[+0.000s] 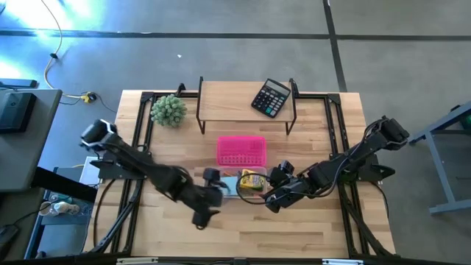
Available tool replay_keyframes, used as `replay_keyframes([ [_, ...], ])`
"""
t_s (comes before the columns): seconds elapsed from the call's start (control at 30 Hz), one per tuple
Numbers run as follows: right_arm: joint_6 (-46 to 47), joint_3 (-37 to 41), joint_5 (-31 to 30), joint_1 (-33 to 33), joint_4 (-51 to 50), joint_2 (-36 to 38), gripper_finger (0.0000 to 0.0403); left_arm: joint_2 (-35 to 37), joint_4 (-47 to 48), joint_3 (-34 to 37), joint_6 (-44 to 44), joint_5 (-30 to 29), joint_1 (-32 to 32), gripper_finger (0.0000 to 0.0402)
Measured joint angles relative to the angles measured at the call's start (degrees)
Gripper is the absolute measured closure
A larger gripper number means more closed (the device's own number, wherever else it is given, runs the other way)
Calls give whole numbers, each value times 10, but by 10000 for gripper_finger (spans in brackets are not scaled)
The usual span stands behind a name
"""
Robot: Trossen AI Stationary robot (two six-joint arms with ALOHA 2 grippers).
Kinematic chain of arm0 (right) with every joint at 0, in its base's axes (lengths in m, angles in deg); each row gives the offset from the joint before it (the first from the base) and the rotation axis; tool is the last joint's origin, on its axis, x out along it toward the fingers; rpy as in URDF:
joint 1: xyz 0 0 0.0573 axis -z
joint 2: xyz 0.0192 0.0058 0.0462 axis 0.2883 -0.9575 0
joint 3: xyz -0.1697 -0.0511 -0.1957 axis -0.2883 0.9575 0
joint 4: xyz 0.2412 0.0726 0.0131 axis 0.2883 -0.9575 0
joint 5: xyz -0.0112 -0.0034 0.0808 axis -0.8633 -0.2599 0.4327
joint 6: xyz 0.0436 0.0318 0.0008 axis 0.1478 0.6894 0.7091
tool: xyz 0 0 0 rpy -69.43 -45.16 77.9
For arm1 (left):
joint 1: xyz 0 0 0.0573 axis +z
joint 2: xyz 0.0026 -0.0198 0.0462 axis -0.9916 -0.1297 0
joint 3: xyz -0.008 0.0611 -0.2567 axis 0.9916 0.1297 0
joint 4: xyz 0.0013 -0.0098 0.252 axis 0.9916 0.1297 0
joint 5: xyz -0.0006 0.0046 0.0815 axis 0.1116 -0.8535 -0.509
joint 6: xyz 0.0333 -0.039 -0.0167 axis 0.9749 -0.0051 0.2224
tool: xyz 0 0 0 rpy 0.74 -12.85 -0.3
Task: Pack school essentials
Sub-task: Return to Home Position
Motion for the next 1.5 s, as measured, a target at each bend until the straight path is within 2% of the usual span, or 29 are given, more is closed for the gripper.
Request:
replay_keyframes([
  [0.23, 0, 0, 0, 0, 0, 0, 6, 153, -181, 165, 24, 119, 8, 2],
  [0.63, -1, 0, 2, 0, 0, 0, 6, 363, -338, 390, 25, 127, 8, 2],
  [0.77, -32, 0, -58, 3, -20, 0, 6, 422, -371, 443, 21, 131, 8, 2],
  [0.83, -54, 0, -64, 6, -17, 0, 6, 449, -391, 466, 21, 135, 8, 2],
  [1.2, -135, 0, -75, 30, -13, 0, 6, 611, -380, 548, 25, 139, 8, 2],
  [1.3, -117, 0, -73, 31, -9, 0, 6, 650, -354, 560, 25, 138, 8, 2],
  [1.5, -193, 0, -78, 31, -10, 8, 6, 715, -308, 561, 45, 140, 8, 2],
])
